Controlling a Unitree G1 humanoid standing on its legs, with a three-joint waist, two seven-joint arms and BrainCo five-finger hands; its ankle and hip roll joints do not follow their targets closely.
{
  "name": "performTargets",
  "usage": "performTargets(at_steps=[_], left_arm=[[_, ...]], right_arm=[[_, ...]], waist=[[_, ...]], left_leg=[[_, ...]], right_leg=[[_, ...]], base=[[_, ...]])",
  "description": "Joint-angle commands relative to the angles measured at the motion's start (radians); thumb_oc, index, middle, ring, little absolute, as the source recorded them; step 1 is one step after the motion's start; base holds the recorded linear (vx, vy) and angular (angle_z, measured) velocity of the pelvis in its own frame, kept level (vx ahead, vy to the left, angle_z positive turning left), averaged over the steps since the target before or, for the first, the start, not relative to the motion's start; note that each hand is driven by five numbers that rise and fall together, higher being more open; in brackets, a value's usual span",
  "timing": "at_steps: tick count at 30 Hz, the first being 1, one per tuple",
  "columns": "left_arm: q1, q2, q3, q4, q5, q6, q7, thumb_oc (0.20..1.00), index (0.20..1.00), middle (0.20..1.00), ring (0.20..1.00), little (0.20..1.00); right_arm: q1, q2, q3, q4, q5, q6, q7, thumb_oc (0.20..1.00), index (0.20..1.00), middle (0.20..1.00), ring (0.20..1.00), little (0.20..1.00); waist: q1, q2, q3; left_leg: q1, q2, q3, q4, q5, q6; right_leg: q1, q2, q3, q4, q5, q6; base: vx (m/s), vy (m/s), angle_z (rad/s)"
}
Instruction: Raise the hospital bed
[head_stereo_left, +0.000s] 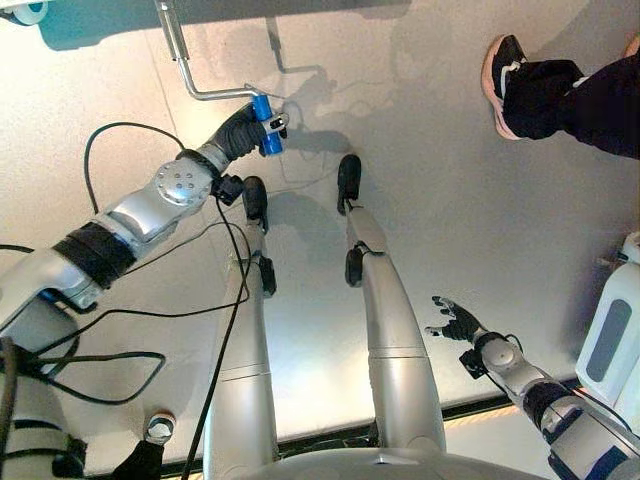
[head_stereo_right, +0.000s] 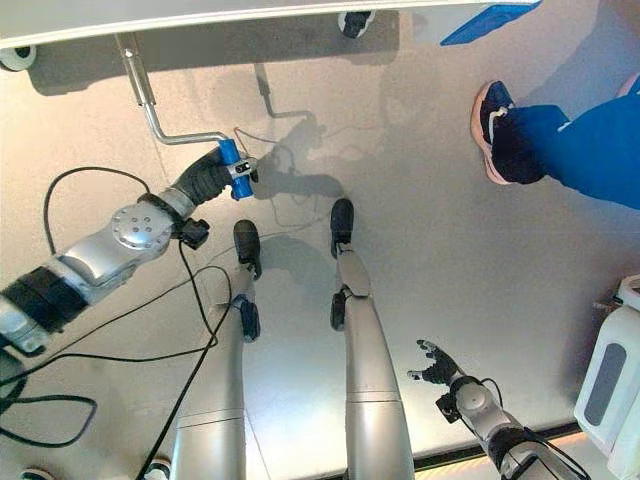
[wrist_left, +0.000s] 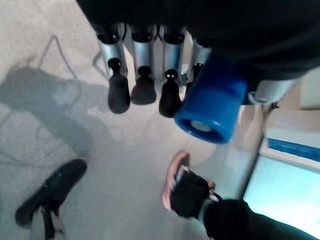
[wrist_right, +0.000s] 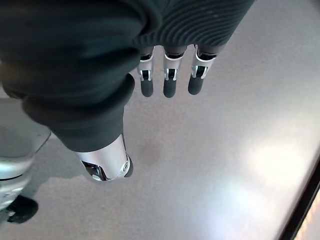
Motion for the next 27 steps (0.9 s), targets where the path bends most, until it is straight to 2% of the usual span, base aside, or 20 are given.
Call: performTargets(at_steps=[1, 6, 7, 8, 10, 13, 15, 16, 18, 19, 20, 22, 25, 27], left_arm=[[0.005, -0.027, 0.079, -0.298, -0.068, -0.178, -0.081, 0.200, 0.200, 0.200, 0.200, 0.200], [0.050, 0.056, 0.102, -0.390, -0.119, -0.182, -0.116, 0.200, 0.200, 0.200, 0.200, 0.200], [0.082, 0.098, 0.123, -0.428, -0.140, -0.190, -0.132, 0.200, 0.200, 0.200, 0.200, 0.200], [0.084, 0.099, 0.125, -0.430, -0.140, -0.190, -0.132, 0.200, 0.200, 0.200, 0.200, 0.200], [0.145, 0.157, 0.169, -0.474, -0.171, -0.198, -0.158, 0.200, 0.200, 0.200, 0.200, 0.200], [0.231, 0.197, 0.243, -0.499, -0.188, -0.204, -0.170, 0.200, 0.200, 0.200, 0.200, 0.200], [0.244, 0.199, 0.256, -0.503, -0.187, -0.203, -0.170, 0.200, 0.200, 0.200, 0.200, 0.200], [0.325, 0.221, 0.322, -0.510, -0.193, -0.209, -0.176, 0.200, 0.200, 0.200, 0.200, 0.200], [0.371, 0.236, 0.361, -0.511, -0.192, -0.209, -0.179, 0.200, 0.200, 0.200, 0.200, 0.200], [0.427, 0.247, 0.415, -0.508, -0.192, -0.213, -0.179, 0.200, 0.200, 0.200, 0.200, 0.200], [0.434, 0.248, 0.421, -0.510, -0.191, -0.212, -0.179, 0.200, 0.200, 0.200, 0.200, 0.200], [0.533, 0.251, 0.517, -0.493, -0.192, -0.224, -0.173, 0.200, 0.200, 0.200, 0.200, 0.200], [0.587, 0.249, 0.568, -0.473, -0.189, -0.227, -0.164, 0.200, 0.200, 0.200, 0.200, 0.200], [0.666, 0.246, 0.647, -0.435, -0.173, -0.232, -0.145, 0.200, 0.200, 0.200, 0.200, 0.200]], right_arm=[[0.155, -0.082, 0.002, 0.004, -0.036, 0.012, 0.021, 1.000, 1.000, 1.000, 1.000, 1.000], [0.170, -0.081, -0.007, 0.011, -0.048, 0.007, 0.030, 1.000, 1.000, 1.000, 1.000, 1.000], [0.176, -0.079, -0.011, 0.016, -0.056, 0.002, 0.034, 1.000, 1.000, 1.000, 1.000, 1.000], [0.175, -0.079, -0.011, 0.016, -0.056, 0.002, 0.034, 1.000, 1.000, 1.000, 1.000, 1.000], [0.187, -0.078, -0.016, 0.019, -0.065, -0.007, 0.043, 1.000, 1.000, 1.000, 1.000, 1.000], [0.195, -0.070, -0.022, 0.029, -0.077, -0.010, 0.048, 1.000, 1.000, 1.000, 1.000, 1.000], [0.194, -0.072, -0.018, 0.029, -0.077, -0.010, 0.048, 1.000, 1.000, 1.000, 1.000, 1.000], [0.200, -0.065, -0.025, 0.041, -0.083, -0.014, 0.053, 1.000, 1.000, 1.000, 1.000, 1.000], [0.204, -0.066, -0.025, 0.040, -0.088, -0.016, 0.055, 1.000, 1.000, 1.000, 1.000, 1.000], [0.211, -0.066, -0.031, 0.040, -0.088, -0.019, 0.057, 1.000, 1.000, 1.000, 1.000, 1.000], [0.210, -0.067, -0.030, 0.040, -0.088, -0.019, 0.057, 1.000, 1.000, 1.000, 1.000, 1.000], [0.214, -0.064, -0.035, 0.041, -0.091, -0.022, 0.060, 1.000, 1.000, 1.000, 1.000, 1.000], [0.217, -0.063, -0.037, 0.043, -0.094, -0.022, 0.061, 1.000, 1.000, 1.000, 1.000, 1.000], [0.219, -0.065, -0.036, 0.043, -0.093, -0.024, 0.063, 1.000, 1.000, 1.000, 1.000, 1.000]], waist=[[-0.036, 0.102, -0.069], [-0.025, 0.104, -0.074], [-0.017, 0.105, -0.073], [-0.018, 0.105, -0.073], [-0.005, 0.104, -0.072], [0.006, 0.104, -0.072], [0.002, 0.105, -0.073], [0.017, 0.106, -0.073], [0.019, 0.105, -0.073], [0.027, 0.103, -0.071], [0.026, 0.104, -0.071], [0.037, 0.102, -0.068], [0.046, 0.101, -0.066], [0.055, 0.097, -0.062]], left_leg=[[0.029, 0.014, -0.066, -0.026, -0.010, -0.013], [0.032, 0.010, -0.067, -0.026, -0.010, -0.013], [0.035, 0.007, -0.069, -0.028, -0.010, -0.013], [0.036, 0.007, -0.069, -0.029, -0.010, -0.013], [0.039, 0.003, -0.070, -0.029, -0.009, -0.012], [0.043, -0.001, -0.073, -0.029, -0.008, -0.012], [0.043, -0.001, -0.073, -0.029, -0.008, -0.012], [0.048, -0.003, -0.074, -0.034, -0.005, -0.014], [0.051, -0.004, -0.075, -0.035, -0.004, -0.014], [0.054, -0.007, -0.077, -0.036, -0.005, -0.015], [0.054, -0.007, -0.078, -0.036, -0.005, -0.015], [0.059, -0.011, -0.081, -0.039, -0.004, -0.015], [0.059, -0.015, -0.084, -0.037, -0.004, -0.013], [0.059, -0.019, -0.089, -0.032, -0.005, -0.011]], right_leg=[[0.041, 0.044, -0.055, 0.055, -0.099, 0.057], [0.047, 0.037, -0.061, 0.055, -0.100, 0.060], [0.050, 0.036, -0.062, 0.055, -0.100, 0.062], [0.050, 0.036, -0.062, 0.055, -0.100, 0.062], [0.057, 0.032, -0.067, 0.054, -0.100, 0.065], [0.063, 0.027, -0.071, 0.055, -0.102, 0.066], [0.063, 0.027, -0.071, 0.054, -0.102, 0.066], [0.069, 0.023, -0.075, 0.054, -0.104, 0.068], [0.074, 0.022, -0.076, 0.052, -0.104, 0.069], [0.082, 0.017, -0.080, 0.049, -0.105, 0.070], [0.082, 0.017, -0.080, 0.049, -0.105, 0.070], [0.090, 0.011, -0.086, 0.047, -0.105, 0.072], [0.095, 0.007, -0.090, 0.045, -0.105, 0.074], [0.102, 0.005, -0.095, 0.041, -0.105, 0.075]], base=[[0.02, 0.034, 0.02], [0.00, 0.008, 0.01], [0.00, 0.022, 0.04], [0.01, 0.043, 0.07], [0.00, 0.044, 0.06], [0.00, 0.032, 0.03], [0.00, 0.032, 0.04], [0.00, 0.070, 0.03], [0.00, 0.056, 0.07], [0.00, 0.023, 0.09], [-0.01, 0.051, 0.08], [-0.01, 0.053, 0.03], [0.00, 0.032, 0.04], [0.00, 0.050, 0.03]])
